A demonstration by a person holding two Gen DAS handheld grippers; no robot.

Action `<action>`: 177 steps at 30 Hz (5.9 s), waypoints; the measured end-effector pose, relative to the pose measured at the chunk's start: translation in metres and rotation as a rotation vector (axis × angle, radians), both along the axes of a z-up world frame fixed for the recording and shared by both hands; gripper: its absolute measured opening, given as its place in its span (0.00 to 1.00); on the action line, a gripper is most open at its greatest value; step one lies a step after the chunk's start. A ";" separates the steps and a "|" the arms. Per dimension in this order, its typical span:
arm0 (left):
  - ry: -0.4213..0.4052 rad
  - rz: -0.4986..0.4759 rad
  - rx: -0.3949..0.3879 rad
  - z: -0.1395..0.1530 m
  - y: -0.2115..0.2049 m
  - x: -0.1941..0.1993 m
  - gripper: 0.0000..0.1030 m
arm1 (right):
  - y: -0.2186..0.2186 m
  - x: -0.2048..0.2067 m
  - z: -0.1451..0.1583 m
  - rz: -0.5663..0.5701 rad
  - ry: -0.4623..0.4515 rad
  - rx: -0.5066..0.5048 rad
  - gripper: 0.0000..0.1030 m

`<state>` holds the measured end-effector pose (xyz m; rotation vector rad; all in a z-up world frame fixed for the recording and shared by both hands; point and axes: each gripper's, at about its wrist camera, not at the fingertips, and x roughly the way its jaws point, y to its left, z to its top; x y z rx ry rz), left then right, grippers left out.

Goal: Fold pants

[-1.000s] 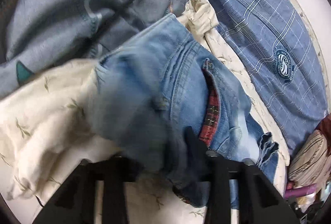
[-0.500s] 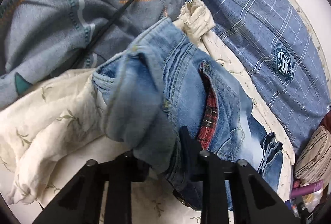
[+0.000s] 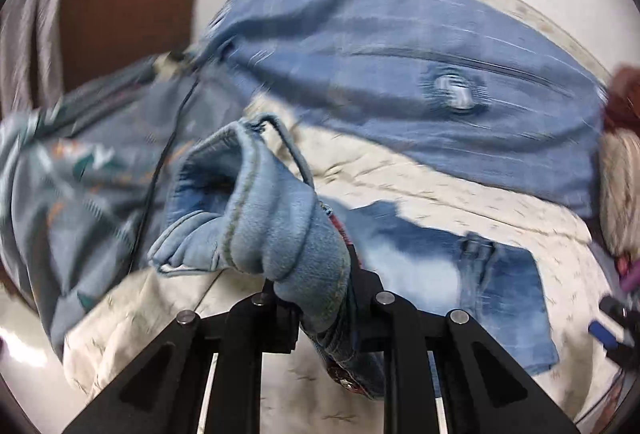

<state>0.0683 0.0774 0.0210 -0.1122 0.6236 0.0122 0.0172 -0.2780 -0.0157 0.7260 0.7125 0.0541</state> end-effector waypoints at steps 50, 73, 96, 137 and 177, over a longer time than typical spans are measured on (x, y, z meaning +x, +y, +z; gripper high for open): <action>0.101 -0.289 0.185 -0.050 -0.092 0.029 0.77 | 0.048 0.031 0.003 0.240 -0.113 0.089 0.78; 0.145 -0.244 0.182 -0.060 -0.087 0.035 0.92 | 0.036 0.046 -0.045 0.220 0.072 0.192 0.77; 0.166 -0.088 0.177 -0.032 -0.060 0.063 1.00 | 0.047 0.034 0.010 0.157 -0.044 -0.133 0.57; 0.258 -0.101 0.204 -0.033 -0.075 0.108 1.00 | 0.088 0.106 0.007 0.221 0.076 -0.473 0.32; 0.113 -0.104 0.203 -0.029 -0.054 0.029 1.00 | 0.076 -0.004 0.046 0.084 -0.186 -0.497 0.73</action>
